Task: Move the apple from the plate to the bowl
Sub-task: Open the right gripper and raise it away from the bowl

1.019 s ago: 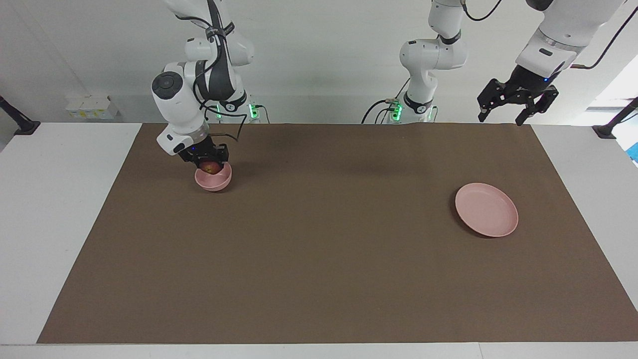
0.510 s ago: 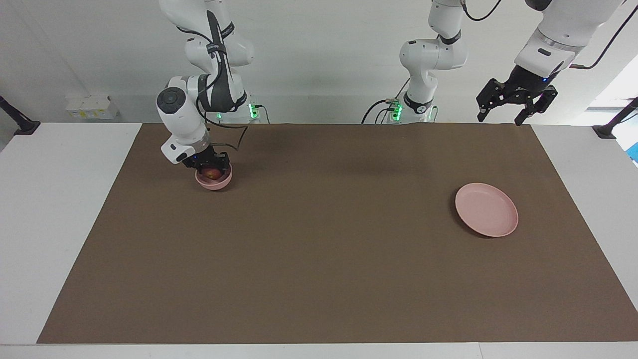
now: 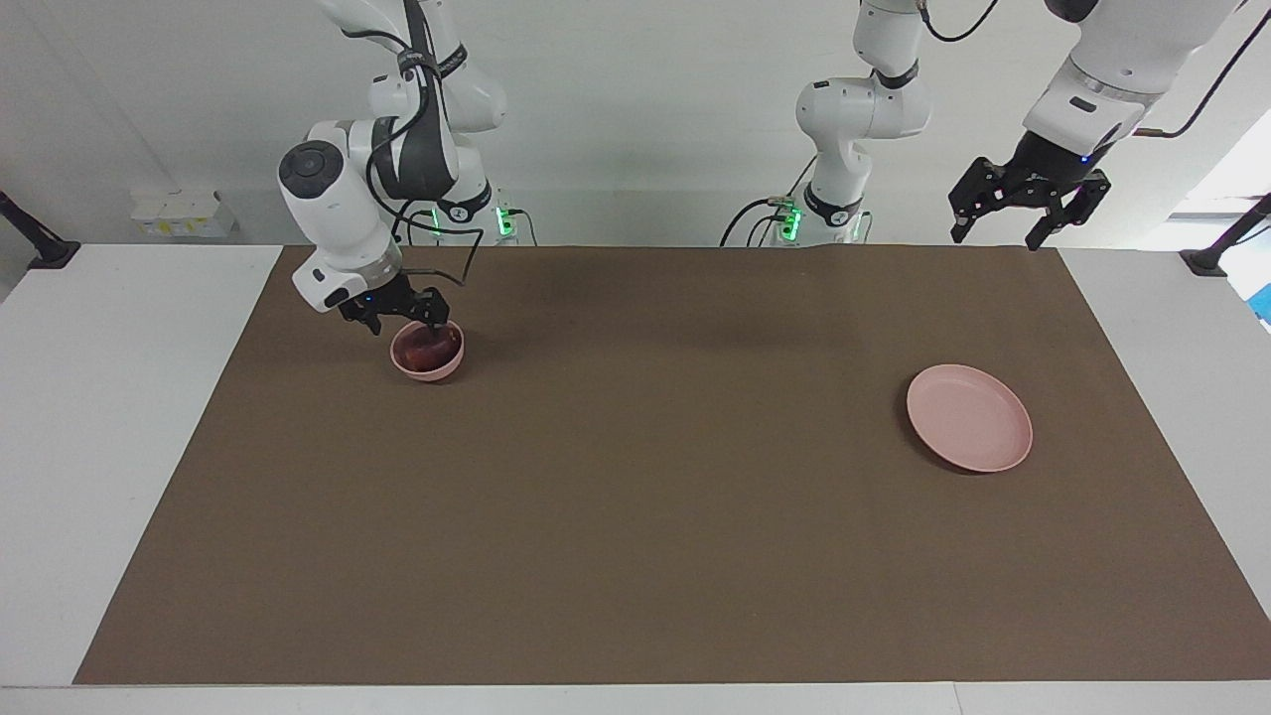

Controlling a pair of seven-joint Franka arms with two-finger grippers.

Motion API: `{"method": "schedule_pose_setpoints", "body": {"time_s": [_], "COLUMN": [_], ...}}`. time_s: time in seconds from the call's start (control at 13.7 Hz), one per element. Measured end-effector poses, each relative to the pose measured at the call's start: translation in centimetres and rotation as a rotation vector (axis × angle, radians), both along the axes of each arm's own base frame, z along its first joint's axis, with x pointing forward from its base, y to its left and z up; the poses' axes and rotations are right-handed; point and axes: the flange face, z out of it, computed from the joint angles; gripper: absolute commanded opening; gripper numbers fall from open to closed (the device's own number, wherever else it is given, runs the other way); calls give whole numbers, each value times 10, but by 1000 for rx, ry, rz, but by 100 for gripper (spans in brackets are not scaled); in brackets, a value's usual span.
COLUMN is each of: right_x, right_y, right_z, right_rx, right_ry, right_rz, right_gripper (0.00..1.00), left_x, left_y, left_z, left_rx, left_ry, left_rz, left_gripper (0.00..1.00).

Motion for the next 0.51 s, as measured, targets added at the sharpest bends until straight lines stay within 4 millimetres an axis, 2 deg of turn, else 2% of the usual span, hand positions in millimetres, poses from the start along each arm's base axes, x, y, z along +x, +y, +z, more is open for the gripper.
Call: {"method": "schedule_pose_setpoints", "body": {"time_s": [0.22, 0.51], "right_x": [16, 32], "right_y": [-5, -9], "right_z": [47, 114], "right_rx": [1, 0], "right_ry": [-40, -74], "right_rz": [-11, -23], "right_gripper": [100, 100], "left_x": [-9, -8], "left_y": [0, -3], "left_z": [5, 8], "left_rx": [31, 31], "left_ry": [69, 69], "left_rz": [-11, -17], "left_gripper": [100, 100]}}
